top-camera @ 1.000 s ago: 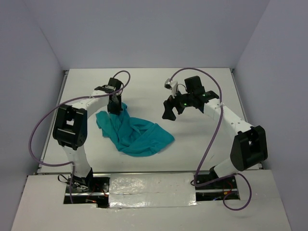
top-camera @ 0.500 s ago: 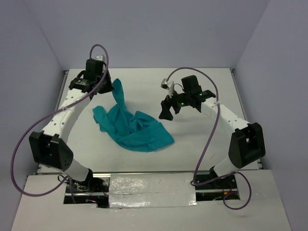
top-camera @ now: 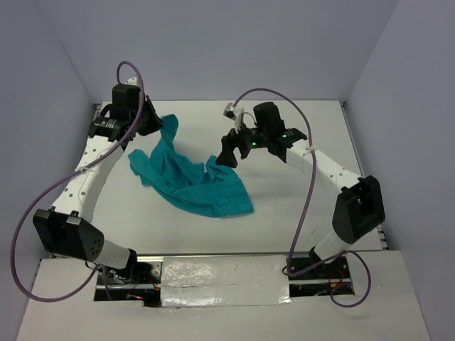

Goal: Fold and stack the t-shirts
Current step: Flatten out the tshirt

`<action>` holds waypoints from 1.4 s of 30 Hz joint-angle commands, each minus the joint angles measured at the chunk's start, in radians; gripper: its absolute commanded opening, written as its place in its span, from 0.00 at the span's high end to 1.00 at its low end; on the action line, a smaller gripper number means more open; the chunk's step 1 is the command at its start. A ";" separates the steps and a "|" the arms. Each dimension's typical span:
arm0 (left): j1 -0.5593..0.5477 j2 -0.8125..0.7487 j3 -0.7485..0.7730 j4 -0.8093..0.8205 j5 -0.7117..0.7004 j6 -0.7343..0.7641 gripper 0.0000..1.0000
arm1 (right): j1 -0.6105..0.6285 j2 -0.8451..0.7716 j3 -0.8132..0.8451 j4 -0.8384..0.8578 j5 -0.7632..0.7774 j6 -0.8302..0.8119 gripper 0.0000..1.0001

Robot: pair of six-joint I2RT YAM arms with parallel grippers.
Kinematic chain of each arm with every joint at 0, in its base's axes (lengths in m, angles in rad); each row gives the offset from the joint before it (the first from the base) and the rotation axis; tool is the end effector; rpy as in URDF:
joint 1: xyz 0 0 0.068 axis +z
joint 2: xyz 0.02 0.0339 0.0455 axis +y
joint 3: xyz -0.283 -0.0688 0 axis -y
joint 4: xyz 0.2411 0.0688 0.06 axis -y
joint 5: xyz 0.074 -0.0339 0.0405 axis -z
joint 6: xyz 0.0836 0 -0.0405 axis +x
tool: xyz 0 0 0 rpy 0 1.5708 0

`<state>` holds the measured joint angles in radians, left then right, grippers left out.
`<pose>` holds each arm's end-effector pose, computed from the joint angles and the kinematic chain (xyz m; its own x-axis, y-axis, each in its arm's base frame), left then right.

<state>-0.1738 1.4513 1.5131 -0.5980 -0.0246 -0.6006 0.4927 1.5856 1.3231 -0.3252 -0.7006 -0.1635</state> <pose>0.3536 -0.0600 0.3888 -0.5010 -0.4856 -0.7163 -0.1589 0.8653 -0.4755 0.3158 0.2307 0.3154 -0.3462 -0.3271 -0.8793 -0.9027 0.3715 0.2172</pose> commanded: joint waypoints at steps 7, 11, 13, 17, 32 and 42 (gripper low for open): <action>0.025 -0.218 0.130 0.095 -0.021 -0.074 1.00 | 0.073 0.070 0.099 0.089 0.038 -0.043 0.01; 0.026 -0.247 0.176 0.109 -0.018 -0.093 1.00 | 0.047 0.071 0.123 0.080 -0.078 -0.235 0.01; 0.027 -0.252 0.200 0.103 -0.018 -0.100 1.00 | 0.031 0.088 0.160 0.046 -0.156 -0.322 0.00; 0.028 -0.270 0.197 0.083 -0.043 -0.099 1.00 | 0.024 0.151 0.264 -0.102 -0.235 -0.543 0.00; 0.028 -0.380 0.107 0.020 -0.054 -0.131 1.00 | 0.038 0.335 0.436 -0.070 -0.367 -0.863 0.00; 0.028 -0.518 0.078 -0.123 -0.144 -0.188 1.00 | 0.132 0.623 0.697 -0.011 -0.128 -0.754 0.01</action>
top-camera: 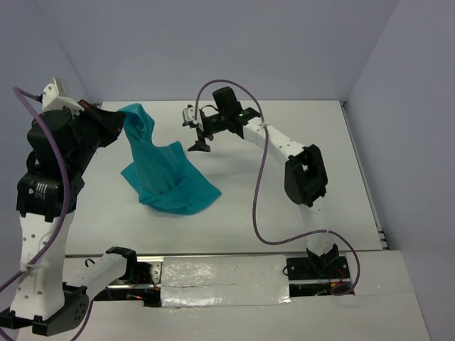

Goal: Fold and stack the t-shirts
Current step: Flatten out the tshirt

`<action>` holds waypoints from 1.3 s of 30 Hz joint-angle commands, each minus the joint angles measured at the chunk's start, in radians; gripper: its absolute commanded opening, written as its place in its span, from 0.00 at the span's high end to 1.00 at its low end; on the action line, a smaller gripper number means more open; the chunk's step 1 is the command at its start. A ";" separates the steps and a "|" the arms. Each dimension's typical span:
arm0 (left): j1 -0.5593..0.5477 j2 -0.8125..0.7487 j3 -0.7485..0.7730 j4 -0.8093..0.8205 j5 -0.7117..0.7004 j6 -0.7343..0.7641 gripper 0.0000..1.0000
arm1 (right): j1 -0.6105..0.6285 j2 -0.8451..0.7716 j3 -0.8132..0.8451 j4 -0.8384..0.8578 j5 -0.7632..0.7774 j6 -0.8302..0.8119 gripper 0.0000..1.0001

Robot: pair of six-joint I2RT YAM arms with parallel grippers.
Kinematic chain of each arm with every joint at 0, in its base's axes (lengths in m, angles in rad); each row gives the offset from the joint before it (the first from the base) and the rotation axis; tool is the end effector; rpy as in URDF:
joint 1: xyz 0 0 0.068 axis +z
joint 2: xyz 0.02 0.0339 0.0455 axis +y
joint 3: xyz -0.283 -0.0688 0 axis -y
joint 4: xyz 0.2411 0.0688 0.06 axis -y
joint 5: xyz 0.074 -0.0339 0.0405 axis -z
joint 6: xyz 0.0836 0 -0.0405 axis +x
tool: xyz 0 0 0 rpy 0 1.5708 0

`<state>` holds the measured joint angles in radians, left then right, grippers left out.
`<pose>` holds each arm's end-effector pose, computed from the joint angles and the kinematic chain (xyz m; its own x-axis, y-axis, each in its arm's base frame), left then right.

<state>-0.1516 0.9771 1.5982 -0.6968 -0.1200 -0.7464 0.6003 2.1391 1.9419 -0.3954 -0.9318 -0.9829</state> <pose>0.1788 -0.0172 0.5253 -0.0766 -0.6702 -0.7382 -0.0273 0.7415 -0.6704 0.3938 0.3509 0.2944 0.4819 -0.2715 -0.8331 -0.8751 -0.1982 -0.4416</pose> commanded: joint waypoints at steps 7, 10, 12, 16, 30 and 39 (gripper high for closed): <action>0.006 -0.120 -0.050 -0.098 -0.024 -0.082 1.00 | 0.047 0.199 0.166 0.060 0.125 -0.001 0.00; 0.006 -0.140 -0.060 -0.141 -0.009 -0.085 1.00 | 0.073 0.246 0.212 -0.017 0.097 -0.148 0.00; 0.006 -0.156 -0.070 -0.162 -0.007 -0.094 1.00 | 0.099 0.271 0.232 -0.049 0.106 -0.194 0.01; 0.004 -0.199 -0.102 -0.188 -0.023 -0.129 1.00 | 0.139 0.289 0.198 0.064 0.139 -0.151 0.00; 0.006 -0.285 -0.123 -0.274 -0.037 -0.189 1.00 | 0.207 0.344 0.230 0.138 0.225 -0.059 0.00; 0.006 -0.426 -0.096 -0.432 -0.047 -0.269 1.00 | 0.220 0.369 0.244 0.167 0.255 -0.091 0.00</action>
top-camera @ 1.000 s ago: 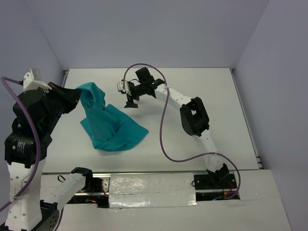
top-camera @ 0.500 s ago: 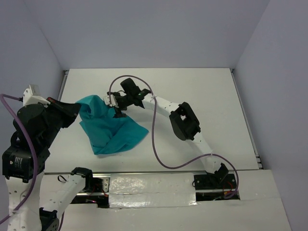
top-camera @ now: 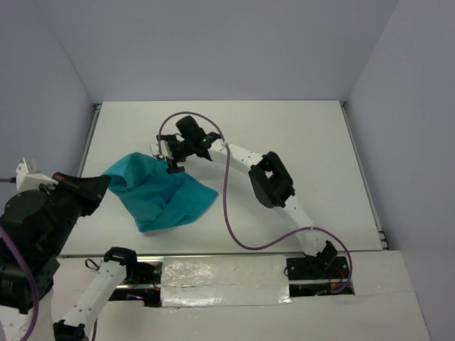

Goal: Fold and stack the t-shirts
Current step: Flatten out the tshirt

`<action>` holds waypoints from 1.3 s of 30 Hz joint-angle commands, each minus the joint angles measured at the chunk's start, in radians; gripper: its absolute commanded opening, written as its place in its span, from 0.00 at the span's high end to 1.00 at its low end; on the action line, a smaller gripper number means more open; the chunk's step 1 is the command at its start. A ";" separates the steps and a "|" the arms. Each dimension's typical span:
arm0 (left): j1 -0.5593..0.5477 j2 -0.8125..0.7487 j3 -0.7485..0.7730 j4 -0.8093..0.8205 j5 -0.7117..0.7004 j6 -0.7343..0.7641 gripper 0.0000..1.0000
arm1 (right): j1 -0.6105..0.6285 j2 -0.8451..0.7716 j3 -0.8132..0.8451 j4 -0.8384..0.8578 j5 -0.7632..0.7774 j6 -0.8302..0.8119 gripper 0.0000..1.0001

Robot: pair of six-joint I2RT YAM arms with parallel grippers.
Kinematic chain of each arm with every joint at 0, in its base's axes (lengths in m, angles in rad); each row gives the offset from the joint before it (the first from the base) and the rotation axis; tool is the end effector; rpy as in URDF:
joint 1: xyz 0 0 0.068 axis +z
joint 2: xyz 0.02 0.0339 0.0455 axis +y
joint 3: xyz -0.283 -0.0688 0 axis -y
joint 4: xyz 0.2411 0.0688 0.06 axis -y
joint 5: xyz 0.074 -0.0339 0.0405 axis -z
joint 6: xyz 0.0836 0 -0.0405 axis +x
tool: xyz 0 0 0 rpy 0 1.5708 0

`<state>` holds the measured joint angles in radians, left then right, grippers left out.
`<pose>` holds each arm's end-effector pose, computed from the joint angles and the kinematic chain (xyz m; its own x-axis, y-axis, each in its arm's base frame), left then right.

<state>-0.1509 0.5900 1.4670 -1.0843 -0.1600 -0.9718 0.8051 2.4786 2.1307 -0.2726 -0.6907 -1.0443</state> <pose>0.0475 0.0062 0.4625 -0.1100 -0.8080 -0.5788 -0.1713 0.5891 -0.7897 0.3794 0.4715 0.1814 0.5885 -0.3494 -0.7291 -0.8081 -0.2817 -0.5173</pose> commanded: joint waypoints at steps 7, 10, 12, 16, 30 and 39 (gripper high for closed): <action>0.004 -0.090 0.018 -0.111 -0.012 -0.080 1.00 | 0.037 0.040 0.060 0.036 -0.018 -0.105 0.01; 0.005 -0.094 -0.022 -0.094 -0.003 -0.077 1.00 | 0.040 0.031 0.051 0.003 -0.085 -0.149 0.01; 0.004 -0.091 -0.040 -0.080 0.004 -0.073 1.00 | 0.042 0.023 0.051 -0.060 -0.128 -0.226 0.01; 0.004 -0.082 -0.043 -0.078 0.005 -0.065 1.00 | 0.058 0.017 0.061 -0.111 -0.187 -0.276 0.02; 0.004 -0.079 -0.039 -0.083 0.002 -0.071 1.00 | 0.155 0.074 0.090 0.059 0.146 -0.071 0.26; 0.005 -0.078 -0.039 -0.080 0.011 -0.073 1.00 | 0.171 0.085 0.087 0.032 0.195 -0.122 0.46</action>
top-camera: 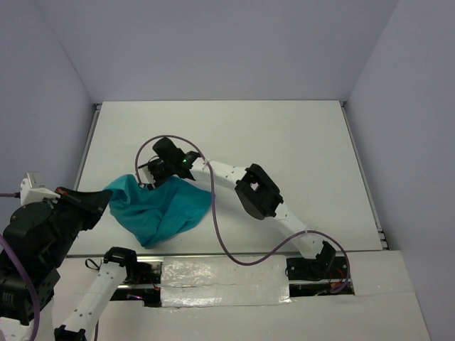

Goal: Fold and stack the t-shirts
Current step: Flatten out the tshirt

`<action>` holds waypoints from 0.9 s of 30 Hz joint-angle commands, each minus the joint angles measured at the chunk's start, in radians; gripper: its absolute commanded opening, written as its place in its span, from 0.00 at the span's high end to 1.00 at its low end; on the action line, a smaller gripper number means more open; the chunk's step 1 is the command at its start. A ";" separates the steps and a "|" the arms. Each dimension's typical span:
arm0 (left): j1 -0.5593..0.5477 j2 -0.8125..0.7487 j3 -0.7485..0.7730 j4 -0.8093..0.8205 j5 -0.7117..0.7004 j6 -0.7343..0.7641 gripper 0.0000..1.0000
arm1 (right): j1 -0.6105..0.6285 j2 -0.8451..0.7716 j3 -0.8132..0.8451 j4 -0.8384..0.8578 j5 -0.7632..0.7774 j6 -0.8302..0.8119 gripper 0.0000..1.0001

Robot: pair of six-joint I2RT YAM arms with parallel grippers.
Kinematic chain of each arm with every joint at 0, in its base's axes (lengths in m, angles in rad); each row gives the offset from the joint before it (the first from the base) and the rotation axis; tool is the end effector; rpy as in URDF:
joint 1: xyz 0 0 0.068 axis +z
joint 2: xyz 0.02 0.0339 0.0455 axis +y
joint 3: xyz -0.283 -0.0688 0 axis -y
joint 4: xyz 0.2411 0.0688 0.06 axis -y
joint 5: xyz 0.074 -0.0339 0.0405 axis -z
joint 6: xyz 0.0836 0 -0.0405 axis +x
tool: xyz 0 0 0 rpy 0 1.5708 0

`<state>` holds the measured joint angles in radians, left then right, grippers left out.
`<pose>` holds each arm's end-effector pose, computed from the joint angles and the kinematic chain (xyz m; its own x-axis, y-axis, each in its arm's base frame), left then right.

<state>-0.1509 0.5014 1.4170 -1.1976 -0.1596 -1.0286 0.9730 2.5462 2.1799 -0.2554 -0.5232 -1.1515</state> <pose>0.0233 0.0099 0.4337 -0.1398 -0.8342 -0.5335 -0.2369 0.5513 -0.7999 0.3144 0.5359 0.1566 0.7293 -0.3346 -0.5967 -0.6840 -0.3779 -0.6240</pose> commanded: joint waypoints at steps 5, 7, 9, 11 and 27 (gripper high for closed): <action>0.004 0.012 0.014 0.038 0.011 -0.016 1.00 | 0.001 -0.003 -0.003 0.025 0.025 -0.025 0.94; 0.004 0.012 0.014 0.040 0.011 -0.014 1.00 | -0.006 -0.015 -0.022 0.038 0.011 -0.017 0.95; 0.004 0.012 0.014 0.044 0.009 -0.013 1.00 | -0.019 -0.027 -0.031 0.042 -0.001 0.007 1.00; 0.004 0.016 0.016 0.046 0.006 -0.011 1.00 | -0.026 -0.046 -0.054 0.076 -0.018 0.056 1.00; 0.004 0.129 -0.049 0.280 -0.101 0.093 1.00 | -0.338 -0.647 -0.571 0.279 -0.193 0.392 1.00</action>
<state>-0.1509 0.5774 1.3880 -1.0611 -0.2249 -0.9920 0.6769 2.0491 1.6665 -0.0444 -0.6323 -0.8246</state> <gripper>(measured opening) 0.026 0.024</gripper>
